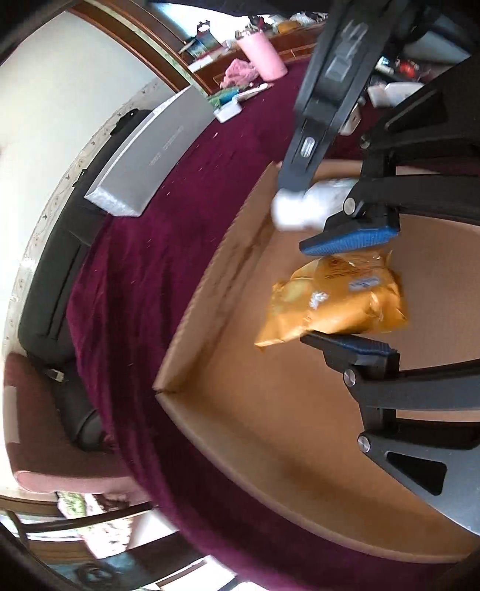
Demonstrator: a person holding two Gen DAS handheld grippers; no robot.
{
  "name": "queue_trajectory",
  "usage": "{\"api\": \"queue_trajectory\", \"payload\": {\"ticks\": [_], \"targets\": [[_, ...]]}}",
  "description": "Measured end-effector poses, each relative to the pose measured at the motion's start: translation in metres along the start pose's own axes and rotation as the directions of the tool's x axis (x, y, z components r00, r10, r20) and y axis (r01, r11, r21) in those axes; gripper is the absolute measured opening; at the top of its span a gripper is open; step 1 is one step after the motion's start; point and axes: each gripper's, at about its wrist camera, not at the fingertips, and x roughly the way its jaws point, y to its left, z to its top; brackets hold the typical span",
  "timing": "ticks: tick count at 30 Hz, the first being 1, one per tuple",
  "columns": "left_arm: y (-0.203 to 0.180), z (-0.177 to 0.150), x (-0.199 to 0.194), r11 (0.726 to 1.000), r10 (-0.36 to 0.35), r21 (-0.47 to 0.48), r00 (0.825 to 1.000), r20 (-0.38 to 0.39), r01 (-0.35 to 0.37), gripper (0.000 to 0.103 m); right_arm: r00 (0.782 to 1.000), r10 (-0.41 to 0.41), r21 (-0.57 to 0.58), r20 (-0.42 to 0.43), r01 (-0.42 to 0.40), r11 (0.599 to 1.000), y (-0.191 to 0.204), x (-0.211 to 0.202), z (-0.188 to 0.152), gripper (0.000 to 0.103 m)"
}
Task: Organize objects
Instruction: 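Release the green-label bottle into the box with the right tool while the left tool returns to the pile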
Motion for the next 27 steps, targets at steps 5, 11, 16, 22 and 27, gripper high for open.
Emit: {"api": "queue_trajectory", "payload": {"ticks": [5, 11, 16, 22, 27], "targets": [[0.009, 0.015, 0.009, 0.998, -0.062, -0.001, 0.997, -0.041, 0.062, 0.041, 0.993, 0.056, 0.010, 0.106, -0.058, 0.998, -0.014, -0.040, -0.009, 0.033], [0.011, 0.018, 0.012, 0.985, -0.169, -0.042, 0.979, -0.118, 0.165, 0.058, 0.971, 0.021, 0.009, 0.237, -0.023, 1.000, -0.063, -0.108, -0.034, 0.040], [-0.006, 0.008, -0.037, 0.982, -0.189, -0.009, 0.982, -0.019, 0.189, 0.058, 0.946, -0.055, 0.067, 0.318, 0.035, 0.997, -0.121, -0.153, -0.065, 0.044], [-0.087, -0.029, -0.072, 0.938, -0.315, 0.142, 0.948, -0.042, 0.317, 0.063, 0.901, -0.169, 0.197, 0.398, 0.096, 0.976, -0.190, -0.182, -0.111, 0.053], [-0.157, -0.075, -0.035, 0.909, -0.320, 0.209, 0.926, -0.202, 0.360, 0.063, 0.883, -0.204, 0.276, 0.422, 0.089, 0.957, -0.231, -0.183, -0.139, 0.053]]}}
